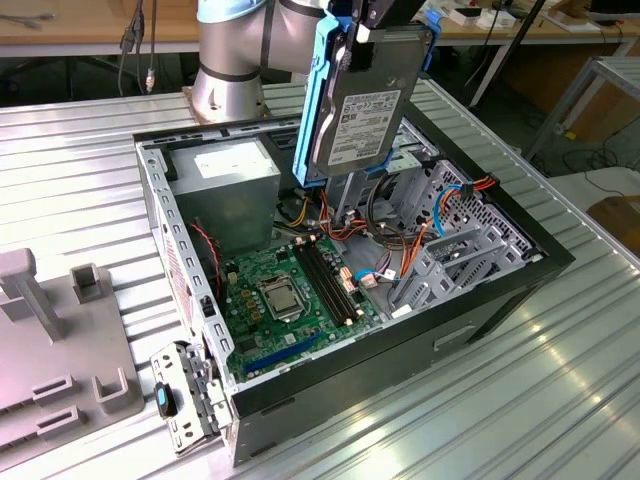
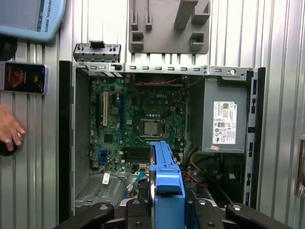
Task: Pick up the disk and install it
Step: 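Insert the disk into the insertion slot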
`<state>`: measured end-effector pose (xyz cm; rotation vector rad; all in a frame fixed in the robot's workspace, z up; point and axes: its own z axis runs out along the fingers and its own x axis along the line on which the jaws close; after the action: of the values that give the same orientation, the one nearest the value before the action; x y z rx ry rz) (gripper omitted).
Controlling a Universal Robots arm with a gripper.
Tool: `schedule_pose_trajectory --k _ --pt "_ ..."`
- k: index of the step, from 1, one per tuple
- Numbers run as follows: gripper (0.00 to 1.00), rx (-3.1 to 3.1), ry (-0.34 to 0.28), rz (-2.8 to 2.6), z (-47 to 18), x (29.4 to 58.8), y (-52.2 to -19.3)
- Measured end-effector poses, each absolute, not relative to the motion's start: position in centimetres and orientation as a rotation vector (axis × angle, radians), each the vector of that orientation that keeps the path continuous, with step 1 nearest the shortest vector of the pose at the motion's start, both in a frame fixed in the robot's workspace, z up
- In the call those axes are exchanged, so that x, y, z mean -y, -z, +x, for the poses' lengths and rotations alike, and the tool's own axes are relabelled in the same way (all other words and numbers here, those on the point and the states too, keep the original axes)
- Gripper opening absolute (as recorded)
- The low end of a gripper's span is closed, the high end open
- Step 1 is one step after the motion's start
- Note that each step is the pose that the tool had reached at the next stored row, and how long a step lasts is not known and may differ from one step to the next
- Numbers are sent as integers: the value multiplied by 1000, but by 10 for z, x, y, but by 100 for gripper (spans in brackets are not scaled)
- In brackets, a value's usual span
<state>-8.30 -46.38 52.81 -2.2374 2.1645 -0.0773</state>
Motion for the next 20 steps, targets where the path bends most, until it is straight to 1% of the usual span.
schedule_pose_trajectory --k 15,20 --pt "37 -2116 77 -2283 -78 464 -528" --pt "37 -2194 80 -2211 -76 464 -527"
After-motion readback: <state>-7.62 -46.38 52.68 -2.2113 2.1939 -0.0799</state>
